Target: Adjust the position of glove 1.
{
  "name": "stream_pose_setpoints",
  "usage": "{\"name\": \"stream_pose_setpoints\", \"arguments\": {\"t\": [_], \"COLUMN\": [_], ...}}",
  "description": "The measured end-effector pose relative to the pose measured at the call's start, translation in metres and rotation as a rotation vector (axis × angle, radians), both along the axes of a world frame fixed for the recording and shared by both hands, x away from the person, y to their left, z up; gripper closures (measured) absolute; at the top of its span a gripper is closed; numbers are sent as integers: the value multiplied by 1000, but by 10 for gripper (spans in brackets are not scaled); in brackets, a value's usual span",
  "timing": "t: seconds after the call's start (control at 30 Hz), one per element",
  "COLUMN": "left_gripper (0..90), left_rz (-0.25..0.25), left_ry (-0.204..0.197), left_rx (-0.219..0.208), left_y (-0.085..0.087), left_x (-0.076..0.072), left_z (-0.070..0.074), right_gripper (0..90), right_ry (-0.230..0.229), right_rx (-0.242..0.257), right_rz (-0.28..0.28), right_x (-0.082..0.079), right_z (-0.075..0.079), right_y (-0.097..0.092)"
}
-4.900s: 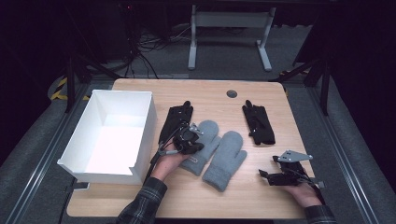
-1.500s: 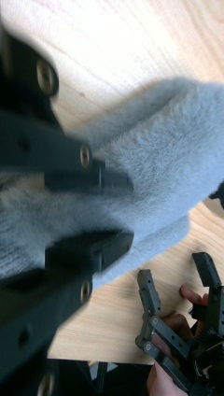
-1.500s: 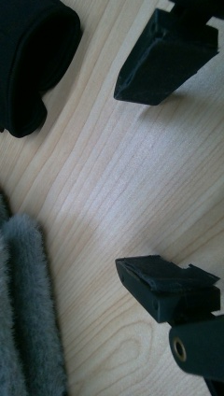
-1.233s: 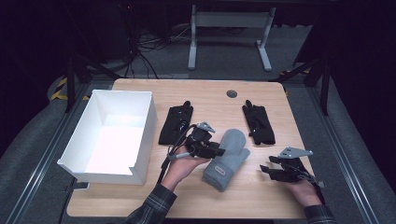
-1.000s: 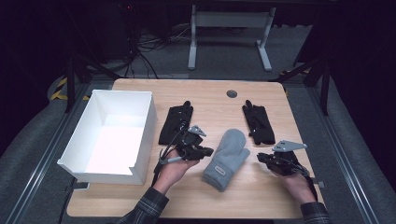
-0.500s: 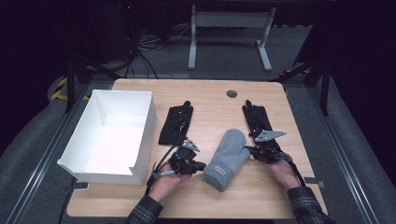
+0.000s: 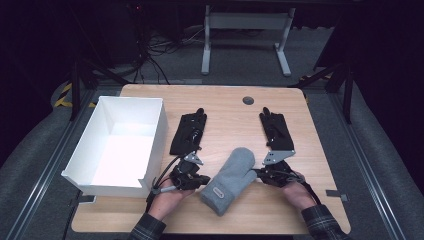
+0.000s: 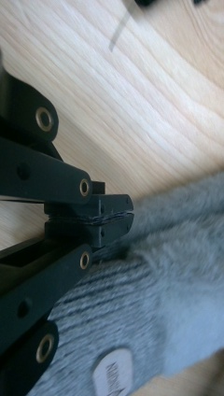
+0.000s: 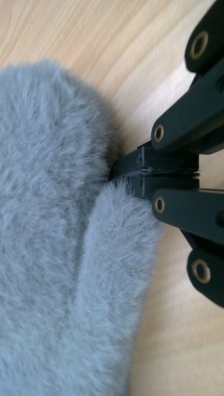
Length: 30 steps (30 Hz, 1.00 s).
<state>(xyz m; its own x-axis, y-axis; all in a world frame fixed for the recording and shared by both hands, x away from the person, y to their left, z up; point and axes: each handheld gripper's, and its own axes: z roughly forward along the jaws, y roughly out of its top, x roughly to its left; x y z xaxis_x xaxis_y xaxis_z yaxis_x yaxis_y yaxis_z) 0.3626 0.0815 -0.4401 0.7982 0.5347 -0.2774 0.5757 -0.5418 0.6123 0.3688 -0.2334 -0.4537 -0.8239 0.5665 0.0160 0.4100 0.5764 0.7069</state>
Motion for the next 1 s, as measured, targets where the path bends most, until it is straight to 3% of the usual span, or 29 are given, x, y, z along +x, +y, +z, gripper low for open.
{"name": "stream_pose_setpoints", "arguments": {"t": [0.17,0.37,0.4,0.43,0.6,0.73,0.9,1.0], "left_gripper": [845,626,574,574,391,277,221,191], "left_rz": [27,53,53,48,-12,-63,-85,-106], "left_ry": [-17,-41,-41,-44,-49,-60,-58,-51], "left_rx": [-10,-74,-74,-90,-123,-110,-106,-59], "left_y": [7,8,8,6,-10,-30,-46,-57], "left_x": [1,9,9,11,18,24,28,29], "left_z": [5,24,24,27,35,37,30,21], "right_gripper": [896,635,635,593,440,362,343,316], "right_ry": [-6,-22,-22,-28,-19,-12,-9,-12], "right_rx": [-10,4,4,7,5,5,13,17], "right_rz": [5,-78,-78,-104,-170,-201,-229,-247], "right_x": [-4,-3,-3,-3,-1,-3,-9,-14], "right_z": [0,3,3,3,1,0,-1,-1], "right_y": [2,-13,-13,-18,-33,-41,-51,-58]}}
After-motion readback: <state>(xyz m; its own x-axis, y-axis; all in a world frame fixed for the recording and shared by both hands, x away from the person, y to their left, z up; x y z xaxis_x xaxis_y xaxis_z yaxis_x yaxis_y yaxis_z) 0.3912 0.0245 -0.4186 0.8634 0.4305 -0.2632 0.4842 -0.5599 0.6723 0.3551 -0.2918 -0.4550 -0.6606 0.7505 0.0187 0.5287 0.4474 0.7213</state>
